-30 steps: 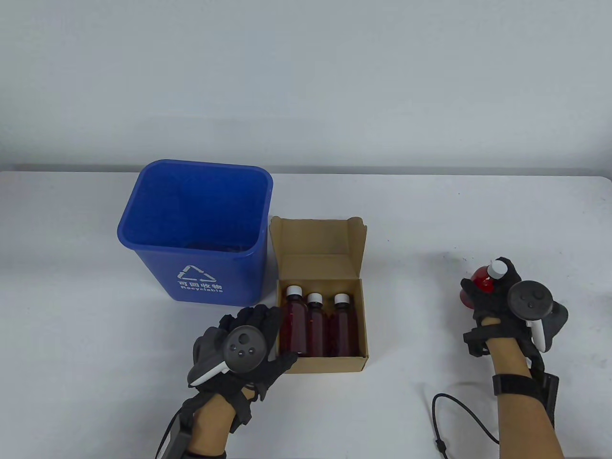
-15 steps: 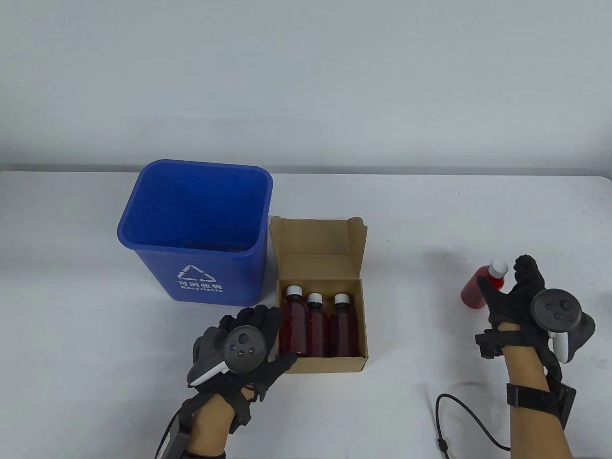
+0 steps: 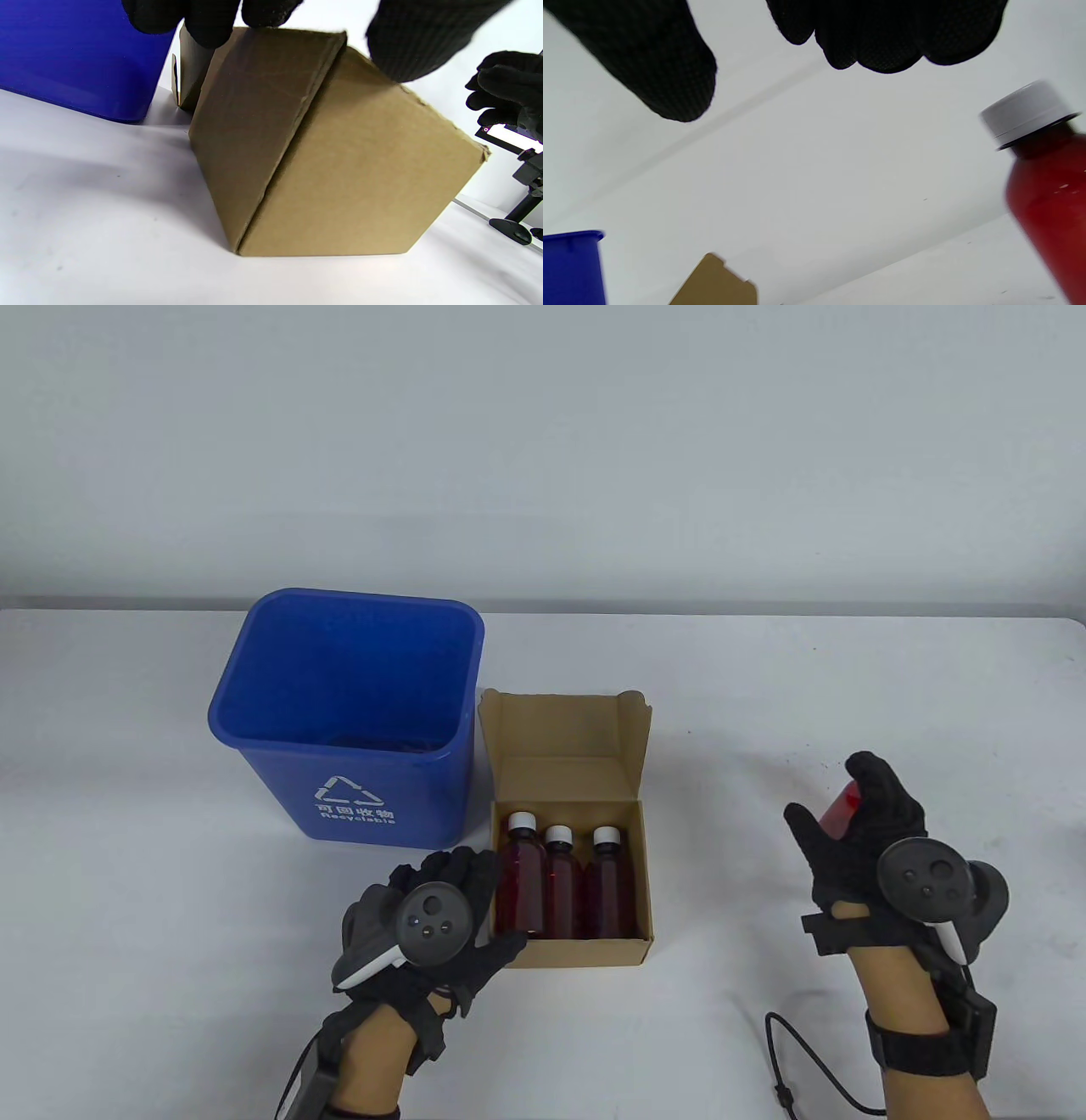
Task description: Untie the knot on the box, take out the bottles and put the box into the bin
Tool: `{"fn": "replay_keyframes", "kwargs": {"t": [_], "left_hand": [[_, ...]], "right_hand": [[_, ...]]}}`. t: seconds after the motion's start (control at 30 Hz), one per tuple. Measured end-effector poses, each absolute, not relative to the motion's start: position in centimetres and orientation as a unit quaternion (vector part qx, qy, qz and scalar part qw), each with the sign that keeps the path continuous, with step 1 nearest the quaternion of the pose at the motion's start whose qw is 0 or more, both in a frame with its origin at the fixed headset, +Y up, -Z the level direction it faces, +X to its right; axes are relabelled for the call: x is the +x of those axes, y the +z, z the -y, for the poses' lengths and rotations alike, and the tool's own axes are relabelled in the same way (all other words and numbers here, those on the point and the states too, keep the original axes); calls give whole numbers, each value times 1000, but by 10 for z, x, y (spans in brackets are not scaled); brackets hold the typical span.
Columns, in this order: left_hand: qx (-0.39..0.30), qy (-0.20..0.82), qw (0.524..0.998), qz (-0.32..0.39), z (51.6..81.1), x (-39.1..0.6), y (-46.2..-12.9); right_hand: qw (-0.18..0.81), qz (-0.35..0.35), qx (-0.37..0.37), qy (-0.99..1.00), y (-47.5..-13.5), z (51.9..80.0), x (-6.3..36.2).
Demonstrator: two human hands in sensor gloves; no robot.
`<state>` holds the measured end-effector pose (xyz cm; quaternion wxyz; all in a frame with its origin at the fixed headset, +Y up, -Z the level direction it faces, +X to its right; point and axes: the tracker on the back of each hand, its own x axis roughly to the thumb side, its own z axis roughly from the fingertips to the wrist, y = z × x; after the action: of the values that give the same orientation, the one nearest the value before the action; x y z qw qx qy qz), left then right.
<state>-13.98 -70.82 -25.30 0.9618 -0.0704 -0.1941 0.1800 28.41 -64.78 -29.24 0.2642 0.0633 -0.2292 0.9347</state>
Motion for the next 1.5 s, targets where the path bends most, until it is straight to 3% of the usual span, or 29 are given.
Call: {"fn": "replay_keyframes", "kwargs": {"t": [0.6, 0.9, 1.5], "left_hand": [[-76, 182, 961, 195, 708, -139, -254], [-77, 184, 960, 196, 709, -139, -254], [-85, 203, 955, 199, 710, -142, -256]], "right_hand": [[183, 41, 214, 959, -295, 641, 126], [141, -100, 231, 958, -313, 648, 60], [169, -304, 155, 925, -358, 698, 29]]}}
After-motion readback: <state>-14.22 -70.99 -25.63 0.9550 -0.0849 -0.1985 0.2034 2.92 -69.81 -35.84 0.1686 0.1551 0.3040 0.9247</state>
